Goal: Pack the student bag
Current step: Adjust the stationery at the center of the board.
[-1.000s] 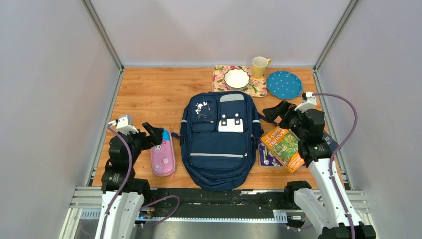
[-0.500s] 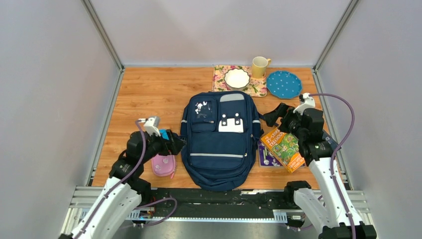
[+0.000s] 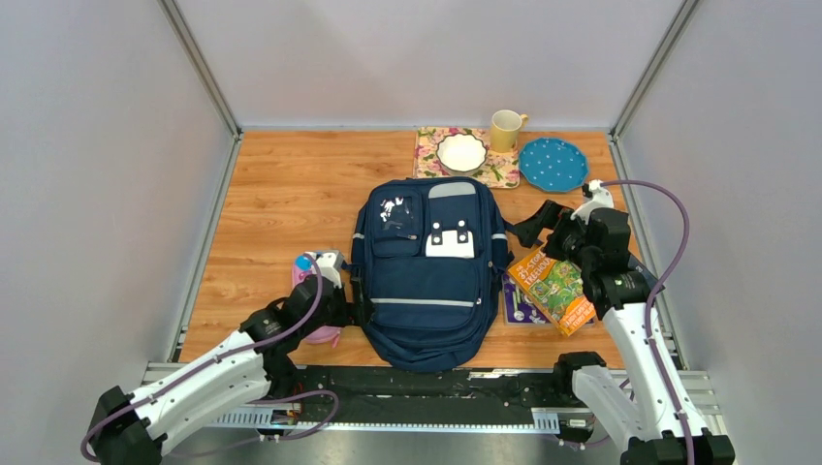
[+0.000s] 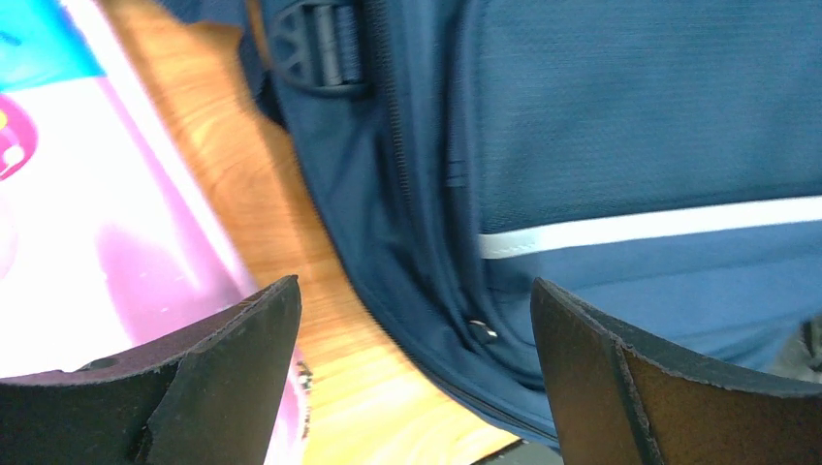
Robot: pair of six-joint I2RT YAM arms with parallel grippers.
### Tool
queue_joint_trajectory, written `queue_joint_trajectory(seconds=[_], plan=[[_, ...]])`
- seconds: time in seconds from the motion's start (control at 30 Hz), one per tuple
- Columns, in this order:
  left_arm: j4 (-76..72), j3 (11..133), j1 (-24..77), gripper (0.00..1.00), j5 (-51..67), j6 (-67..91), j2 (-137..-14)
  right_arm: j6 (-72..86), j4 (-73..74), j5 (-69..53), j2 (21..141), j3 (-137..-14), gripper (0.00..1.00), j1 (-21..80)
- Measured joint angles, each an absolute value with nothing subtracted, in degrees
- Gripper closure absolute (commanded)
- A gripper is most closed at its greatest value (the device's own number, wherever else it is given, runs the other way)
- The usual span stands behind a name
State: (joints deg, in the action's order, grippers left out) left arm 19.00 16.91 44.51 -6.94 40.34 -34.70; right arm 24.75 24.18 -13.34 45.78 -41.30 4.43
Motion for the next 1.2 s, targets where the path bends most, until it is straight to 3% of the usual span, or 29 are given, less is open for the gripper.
queue_joint_trajectory(seconds=[0.63, 1.2], plan=[[30.92, 16.51, 44.4, 0.01, -30.81, 43.53, -34.0, 24.97, 26.0, -13.21, 52.9, -41.3, 0.0, 4.43], [22.17, 16.12, 34.39, 0.01, -25.41, 35.11, -37.47, 25.02, 26.0, -15.77, 55.77, -41.3, 0.0, 4.43]])
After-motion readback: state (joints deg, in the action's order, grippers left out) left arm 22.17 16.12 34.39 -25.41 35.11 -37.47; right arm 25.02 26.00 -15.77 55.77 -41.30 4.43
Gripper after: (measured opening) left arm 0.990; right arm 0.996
